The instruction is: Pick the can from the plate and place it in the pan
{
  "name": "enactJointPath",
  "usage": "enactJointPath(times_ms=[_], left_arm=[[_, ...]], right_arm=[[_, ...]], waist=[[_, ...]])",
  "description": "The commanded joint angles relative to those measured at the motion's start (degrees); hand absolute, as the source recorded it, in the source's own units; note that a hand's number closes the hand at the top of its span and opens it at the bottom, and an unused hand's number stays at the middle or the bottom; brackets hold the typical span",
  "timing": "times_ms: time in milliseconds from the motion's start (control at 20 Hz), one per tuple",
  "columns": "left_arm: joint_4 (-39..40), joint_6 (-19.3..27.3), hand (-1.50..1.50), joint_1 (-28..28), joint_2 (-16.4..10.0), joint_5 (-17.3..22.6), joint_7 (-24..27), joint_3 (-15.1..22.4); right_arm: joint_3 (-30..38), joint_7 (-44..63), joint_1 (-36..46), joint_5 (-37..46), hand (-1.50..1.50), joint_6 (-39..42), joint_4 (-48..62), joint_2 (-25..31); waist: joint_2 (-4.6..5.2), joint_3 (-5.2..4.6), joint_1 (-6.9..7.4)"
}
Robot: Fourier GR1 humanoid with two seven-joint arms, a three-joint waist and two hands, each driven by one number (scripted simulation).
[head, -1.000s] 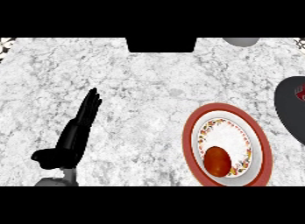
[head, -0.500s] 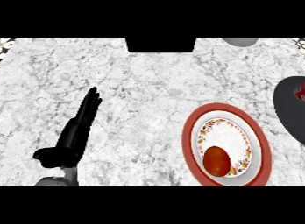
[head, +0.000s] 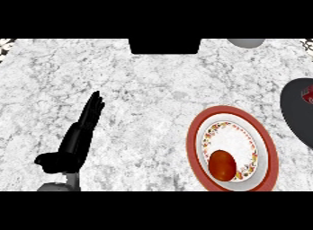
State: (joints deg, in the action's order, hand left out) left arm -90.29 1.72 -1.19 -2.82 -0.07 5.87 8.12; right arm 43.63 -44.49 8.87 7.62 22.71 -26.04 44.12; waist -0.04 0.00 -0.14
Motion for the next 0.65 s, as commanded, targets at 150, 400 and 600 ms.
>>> enactJointPath(times_ms=[150,400,600], left_arm=[[-0.6,0.7,0.0,-1.0,1.2,-1.3,-0.7,0.2],[-2.5,-0.2,0.0,-0.4,0.8,-0.5,-2.5,-0.4],[-0.2,0.0,0.0,-1.2,1.3,-0.7,-1.0,-1.4]], right_arm=[[-2.1,-1.9,-5.7,-3.4,-1.5,2.3,-5.8,-1.7],[-3.5,-3.4,-7.8,-4.5,-1.5,0.7,-7.5,-2.0],[-4.3,-6.2,-2.9,-2.6,-1.5,-4.7,-0.7,2.1]], waist=[[-0.04,-0.03,-0.1],[-0.03,-0.02,-0.03],[0.09,0.06,0.32]])
